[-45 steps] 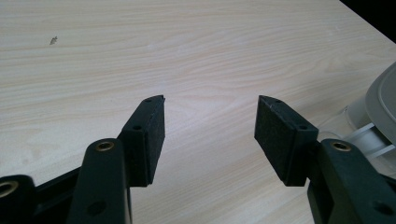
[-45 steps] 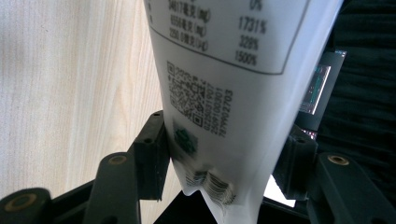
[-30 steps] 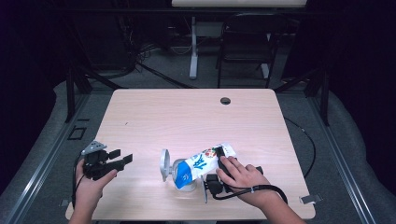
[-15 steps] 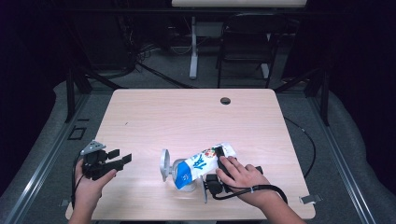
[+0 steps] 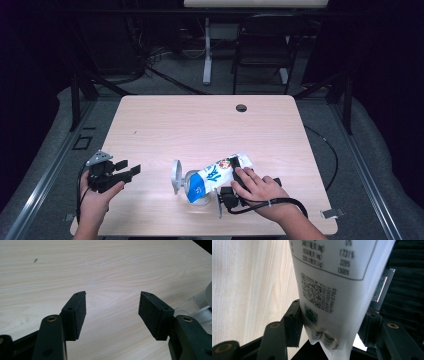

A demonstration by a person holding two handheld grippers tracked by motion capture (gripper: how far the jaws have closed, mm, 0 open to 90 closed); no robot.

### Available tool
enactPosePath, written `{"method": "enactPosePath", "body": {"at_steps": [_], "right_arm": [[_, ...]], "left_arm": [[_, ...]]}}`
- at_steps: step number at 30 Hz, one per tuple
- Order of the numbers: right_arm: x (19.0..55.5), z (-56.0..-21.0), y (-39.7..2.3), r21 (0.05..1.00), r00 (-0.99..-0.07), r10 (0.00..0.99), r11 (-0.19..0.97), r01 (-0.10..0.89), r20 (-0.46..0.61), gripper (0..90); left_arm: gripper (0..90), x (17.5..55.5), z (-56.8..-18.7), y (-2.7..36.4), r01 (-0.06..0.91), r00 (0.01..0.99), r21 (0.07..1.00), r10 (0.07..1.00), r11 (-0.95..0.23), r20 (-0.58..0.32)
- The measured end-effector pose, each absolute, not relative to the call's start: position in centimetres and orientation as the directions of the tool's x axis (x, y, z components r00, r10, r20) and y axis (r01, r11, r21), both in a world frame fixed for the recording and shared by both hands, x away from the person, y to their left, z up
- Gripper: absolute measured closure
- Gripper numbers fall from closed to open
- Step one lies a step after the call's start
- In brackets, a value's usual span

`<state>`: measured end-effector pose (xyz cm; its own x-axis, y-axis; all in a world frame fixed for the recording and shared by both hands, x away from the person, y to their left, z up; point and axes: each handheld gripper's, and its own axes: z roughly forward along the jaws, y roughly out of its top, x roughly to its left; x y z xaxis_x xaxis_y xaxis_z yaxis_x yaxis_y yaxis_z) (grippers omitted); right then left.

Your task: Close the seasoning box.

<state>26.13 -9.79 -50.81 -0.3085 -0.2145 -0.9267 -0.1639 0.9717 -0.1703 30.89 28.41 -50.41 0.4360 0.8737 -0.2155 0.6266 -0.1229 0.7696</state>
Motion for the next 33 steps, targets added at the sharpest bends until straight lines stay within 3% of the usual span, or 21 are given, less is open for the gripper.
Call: {"method": "enactPosePath", "body": {"at_steps": [33], "right_arm": [[26.13,-50.78,-9.75,-0.177,-0.305,-0.221,0.97,-0.166,-0.926,45.9]], "left_arm": [[39.4,30.92,-50.51,28.43,0.623,0.428,0.774,0.877,-0.111,-0.219]]}}
